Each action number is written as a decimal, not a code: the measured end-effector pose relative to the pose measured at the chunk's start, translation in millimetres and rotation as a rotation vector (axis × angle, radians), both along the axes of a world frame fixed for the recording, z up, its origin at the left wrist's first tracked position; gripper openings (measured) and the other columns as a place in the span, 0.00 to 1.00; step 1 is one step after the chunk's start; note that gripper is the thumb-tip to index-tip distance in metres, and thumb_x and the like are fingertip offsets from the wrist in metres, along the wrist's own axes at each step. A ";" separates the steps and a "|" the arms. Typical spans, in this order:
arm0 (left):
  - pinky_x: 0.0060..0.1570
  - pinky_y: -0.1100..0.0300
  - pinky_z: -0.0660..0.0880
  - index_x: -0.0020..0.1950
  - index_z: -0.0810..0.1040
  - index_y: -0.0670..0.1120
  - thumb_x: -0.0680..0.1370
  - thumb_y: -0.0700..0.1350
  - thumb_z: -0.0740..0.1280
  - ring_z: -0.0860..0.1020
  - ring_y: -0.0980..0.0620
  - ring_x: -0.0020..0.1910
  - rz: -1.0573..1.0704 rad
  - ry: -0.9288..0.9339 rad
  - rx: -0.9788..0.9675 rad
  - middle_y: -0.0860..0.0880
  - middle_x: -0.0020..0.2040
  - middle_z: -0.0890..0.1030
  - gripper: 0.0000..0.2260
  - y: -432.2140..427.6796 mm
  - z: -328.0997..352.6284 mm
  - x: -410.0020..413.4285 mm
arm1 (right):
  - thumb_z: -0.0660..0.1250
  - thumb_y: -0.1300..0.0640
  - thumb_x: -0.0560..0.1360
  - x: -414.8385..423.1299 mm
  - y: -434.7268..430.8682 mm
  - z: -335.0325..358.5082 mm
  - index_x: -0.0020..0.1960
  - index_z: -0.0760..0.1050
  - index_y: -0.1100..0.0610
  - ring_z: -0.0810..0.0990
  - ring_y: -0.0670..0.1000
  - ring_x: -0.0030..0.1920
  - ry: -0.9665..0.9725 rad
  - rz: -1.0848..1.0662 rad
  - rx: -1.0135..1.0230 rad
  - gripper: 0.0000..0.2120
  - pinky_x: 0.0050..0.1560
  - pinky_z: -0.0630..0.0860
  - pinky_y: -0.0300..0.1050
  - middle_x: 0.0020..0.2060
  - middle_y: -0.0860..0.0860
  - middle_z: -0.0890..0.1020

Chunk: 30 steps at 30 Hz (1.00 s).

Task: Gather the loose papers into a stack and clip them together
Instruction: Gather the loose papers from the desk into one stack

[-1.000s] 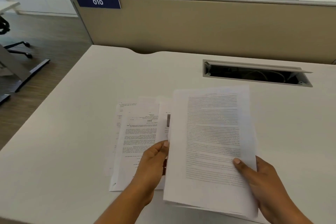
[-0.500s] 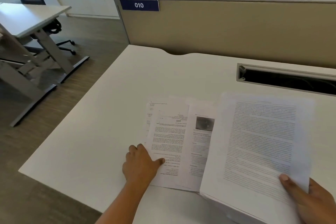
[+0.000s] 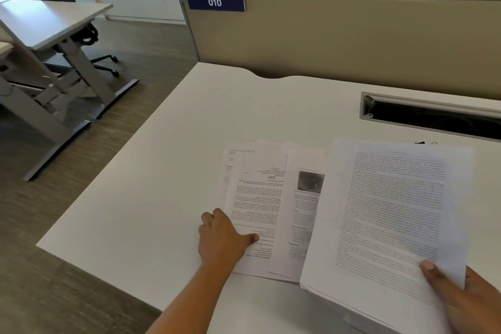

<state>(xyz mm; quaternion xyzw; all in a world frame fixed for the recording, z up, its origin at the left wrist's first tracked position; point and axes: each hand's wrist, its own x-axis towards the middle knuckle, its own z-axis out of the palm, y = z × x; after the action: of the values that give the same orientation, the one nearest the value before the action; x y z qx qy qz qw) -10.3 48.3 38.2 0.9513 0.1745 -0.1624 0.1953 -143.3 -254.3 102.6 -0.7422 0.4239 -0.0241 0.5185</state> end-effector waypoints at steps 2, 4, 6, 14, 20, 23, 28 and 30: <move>0.47 0.55 0.74 0.62 0.68 0.42 0.63 0.58 0.82 0.77 0.46 0.53 0.059 0.009 -0.115 0.46 0.58 0.73 0.38 0.4 2.7 2.4 | 0.68 0.22 0.49 -2.3 0.7 -5.4 0.54 0.81 0.56 0.76 0.54 0.50 -0.003 0.006 -0.020 0.47 0.55 0.70 0.49 0.45 0.58 0.81; 0.43 0.56 0.73 0.60 0.68 0.43 0.62 0.54 0.83 0.75 0.48 0.48 0.089 0.021 -0.191 0.47 0.55 0.75 0.36 2.7 2.9 5.1 | 0.69 0.22 0.49 -4.2 -0.5 -8.2 0.54 0.81 0.56 0.77 0.55 0.51 0.016 0.002 -0.014 0.47 0.56 0.70 0.50 0.48 0.60 0.82; 0.41 0.55 0.73 0.58 0.69 0.46 0.64 0.53 0.82 0.76 0.48 0.46 0.105 0.029 -0.220 0.51 0.51 0.77 0.32 5.9 1.4 7.5 | 0.75 0.41 0.68 -4.8 -1.9 -3.4 0.59 0.80 0.61 0.76 0.56 0.53 0.007 -0.001 0.025 0.29 0.57 0.69 0.50 0.55 0.63 0.82; 0.32 0.61 0.70 0.41 0.77 0.49 0.82 0.48 0.65 0.77 0.55 0.34 0.051 -0.162 -0.284 0.53 0.38 0.81 0.10 22.1 10.0 16.2 | 0.69 0.36 0.69 -6.5 -2.0 -5.0 0.57 0.81 0.60 0.77 0.56 0.52 0.000 -0.050 0.022 0.30 0.56 0.70 0.51 0.52 0.63 0.83; 0.39 0.59 0.78 0.52 0.85 0.49 0.83 0.46 0.63 0.84 0.52 0.41 0.082 -0.291 -0.425 0.51 0.44 0.86 0.10 48.2 30.2 12.6 | 0.71 0.57 0.75 -4.4 -7.5 -7.0 0.60 0.79 0.66 0.74 0.54 0.50 0.014 -0.032 0.002 0.17 0.55 0.68 0.50 0.50 0.63 0.81; 0.39 0.59 0.78 0.53 0.86 0.50 0.82 0.44 0.66 0.86 0.49 0.43 0.157 -0.368 -0.532 0.52 0.43 0.87 0.08 62.4 49.1 7.3 | 0.71 0.57 0.75 -3.5 -8.5 -6.5 0.61 0.79 0.66 0.75 0.55 0.49 0.010 -0.037 0.028 0.17 0.55 0.68 0.50 0.48 0.63 0.80; 0.37 0.59 0.79 0.46 0.84 0.55 0.81 0.45 0.69 0.86 0.51 0.40 0.279 -0.423 -0.724 0.59 0.37 0.88 0.07 73.6 88.4 -1.9 | 0.70 0.60 0.75 -3.4 -5.1 -10.6 0.59 0.79 0.65 0.79 0.57 0.47 -0.042 -0.054 0.061 0.14 0.54 0.72 0.50 0.42 0.59 0.81; 0.40 0.56 0.80 0.46 0.84 0.54 0.80 0.46 0.69 0.86 0.49 0.41 0.317 -0.448 -0.764 0.58 0.39 0.88 0.06 75.0 101.9 -2.9 | 0.71 0.60 0.75 -3.5 -4.0 -16.2 0.60 0.80 0.64 0.82 0.59 0.49 -0.064 -0.058 0.072 0.14 0.59 0.75 0.55 0.43 0.58 0.83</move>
<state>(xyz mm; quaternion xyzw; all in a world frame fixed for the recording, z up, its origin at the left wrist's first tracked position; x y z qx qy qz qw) -13.3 123.3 140.1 0.7846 0.1987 0.0263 0.5868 -146.8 -258.3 86.4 -0.7091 0.4291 -0.0479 0.5574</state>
